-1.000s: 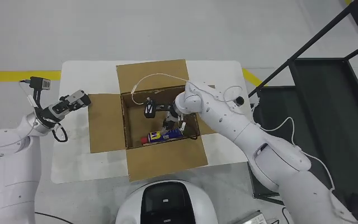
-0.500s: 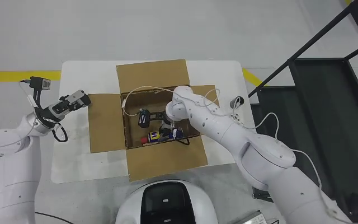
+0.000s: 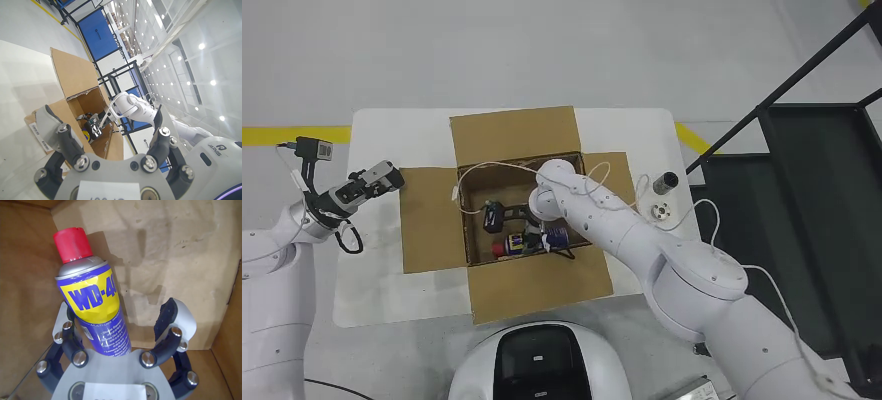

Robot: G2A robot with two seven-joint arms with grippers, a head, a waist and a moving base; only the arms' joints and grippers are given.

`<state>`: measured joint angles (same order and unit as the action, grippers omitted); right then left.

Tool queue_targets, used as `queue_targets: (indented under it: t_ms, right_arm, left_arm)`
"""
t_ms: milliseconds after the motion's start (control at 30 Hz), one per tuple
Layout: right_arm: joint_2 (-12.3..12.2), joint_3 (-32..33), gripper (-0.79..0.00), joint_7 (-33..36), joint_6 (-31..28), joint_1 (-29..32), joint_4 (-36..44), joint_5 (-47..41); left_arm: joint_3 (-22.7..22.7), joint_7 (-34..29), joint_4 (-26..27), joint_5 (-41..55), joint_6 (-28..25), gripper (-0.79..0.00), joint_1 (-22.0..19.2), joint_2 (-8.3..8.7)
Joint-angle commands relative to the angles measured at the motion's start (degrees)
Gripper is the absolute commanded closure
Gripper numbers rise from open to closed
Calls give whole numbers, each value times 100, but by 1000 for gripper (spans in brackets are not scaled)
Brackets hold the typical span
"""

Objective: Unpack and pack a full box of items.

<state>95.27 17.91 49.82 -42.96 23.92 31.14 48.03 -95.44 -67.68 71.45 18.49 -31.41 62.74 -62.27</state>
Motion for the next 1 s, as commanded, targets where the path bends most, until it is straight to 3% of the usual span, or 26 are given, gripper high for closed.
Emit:
queue_targets:
  t_ms: [0,100,133,167,233,633,967]
  right_arm:
    - [69,-32,-785,-39,5,-16,-109,43]
    - [175,-75,-785,-86,-11,-38,-280,96]
    - [209,-86,-640,-98,-24,-47,-332,110]
    - [240,-94,-292,-113,-30,-59,-387,123]
    - [299,-104,0,-136,-51,-80,-493,136]
    - [502,-54,0,-102,-348,-233,-895,74]
    - [387,145,0,-361,-403,-495,-839,93]
  left_arm:
    - [0,0,0,2,0,-785,0,0]
    - [0,0,0,2,0,-785,0,0]
    - [0,0,0,2,0,-785,0,0]
    - [0,0,0,2,0,-785,0,0]
    - [0,0,0,2,0,-785,0,0]
    - [0,0,0,2,0,-785,0,0]
    - [0,0,0,2,0,-785,0,0]
